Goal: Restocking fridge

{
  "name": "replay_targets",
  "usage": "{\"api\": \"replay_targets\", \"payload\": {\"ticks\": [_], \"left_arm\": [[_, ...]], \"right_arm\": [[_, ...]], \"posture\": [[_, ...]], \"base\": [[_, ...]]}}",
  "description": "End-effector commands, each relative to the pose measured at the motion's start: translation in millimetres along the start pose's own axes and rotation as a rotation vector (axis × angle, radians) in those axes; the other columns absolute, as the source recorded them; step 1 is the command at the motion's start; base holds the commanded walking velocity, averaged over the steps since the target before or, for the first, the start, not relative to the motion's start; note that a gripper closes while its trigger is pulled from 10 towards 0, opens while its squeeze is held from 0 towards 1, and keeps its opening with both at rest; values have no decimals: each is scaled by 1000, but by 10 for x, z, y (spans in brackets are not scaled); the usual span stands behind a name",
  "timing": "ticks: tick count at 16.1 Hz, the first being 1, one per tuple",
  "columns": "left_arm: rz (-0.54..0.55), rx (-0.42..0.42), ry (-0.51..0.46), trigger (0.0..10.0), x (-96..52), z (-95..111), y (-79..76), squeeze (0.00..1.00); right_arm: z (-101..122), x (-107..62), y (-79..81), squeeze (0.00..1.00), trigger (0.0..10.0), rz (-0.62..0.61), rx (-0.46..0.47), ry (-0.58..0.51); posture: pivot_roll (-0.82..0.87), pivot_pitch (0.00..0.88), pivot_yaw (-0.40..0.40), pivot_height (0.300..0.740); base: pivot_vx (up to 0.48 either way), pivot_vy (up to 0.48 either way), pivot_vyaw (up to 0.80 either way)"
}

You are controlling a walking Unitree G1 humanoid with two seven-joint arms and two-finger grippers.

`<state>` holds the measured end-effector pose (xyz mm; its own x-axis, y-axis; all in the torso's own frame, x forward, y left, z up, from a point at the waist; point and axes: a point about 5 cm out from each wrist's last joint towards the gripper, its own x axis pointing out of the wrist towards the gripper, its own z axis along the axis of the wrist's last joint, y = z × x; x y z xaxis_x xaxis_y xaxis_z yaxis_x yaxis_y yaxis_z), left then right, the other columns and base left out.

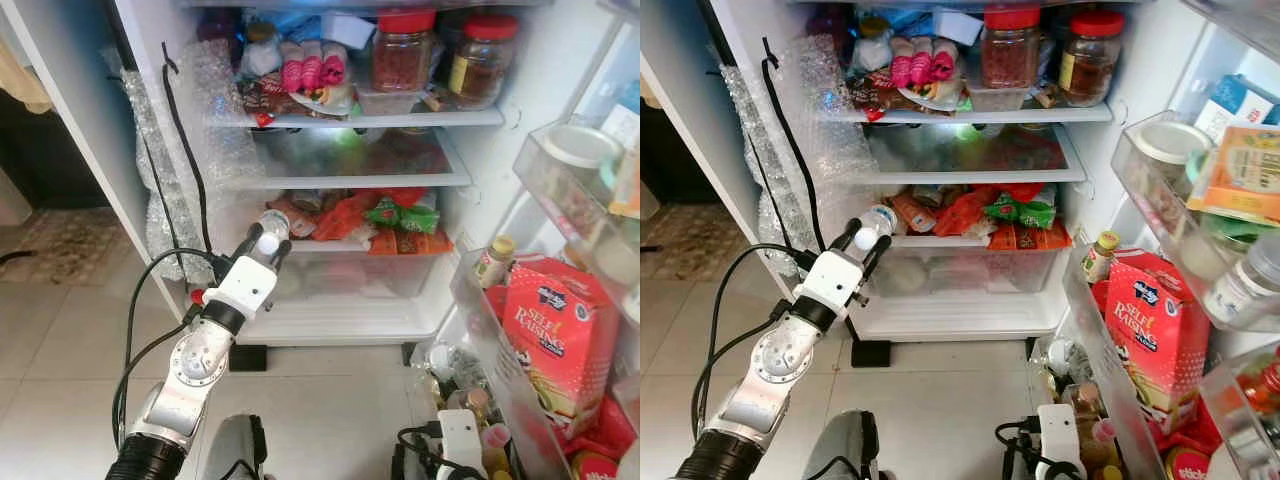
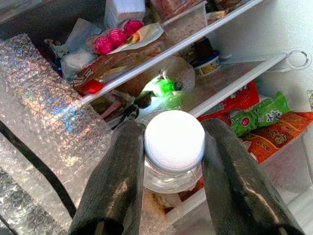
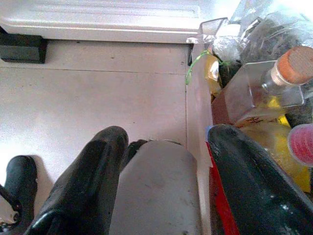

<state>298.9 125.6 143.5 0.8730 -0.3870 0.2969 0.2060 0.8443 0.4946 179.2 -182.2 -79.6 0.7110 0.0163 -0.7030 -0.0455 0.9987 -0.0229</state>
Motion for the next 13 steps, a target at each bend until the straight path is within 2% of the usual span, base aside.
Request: {"api": "replay_targets", "payload": {"ticks": [1,6,13], "left_arm": [[3,14,-31,10000,39,70,14,0],[3,18,-29,10000,37,62,19,0],[3,21,-34,10000,44,66,28,0]], "right_arm": [[-186,-56,44,0,10000,13,16,73],[-183,-54,48,0,10000,15,13,74],[-182,-54,55,0,10000,13,13,71]], "posture": [[-107,56,10,603],[-104,54,11,603],[-104,48,13,603]], "base": [[0,0,0],[0,0,0],[261,0,0]]}}
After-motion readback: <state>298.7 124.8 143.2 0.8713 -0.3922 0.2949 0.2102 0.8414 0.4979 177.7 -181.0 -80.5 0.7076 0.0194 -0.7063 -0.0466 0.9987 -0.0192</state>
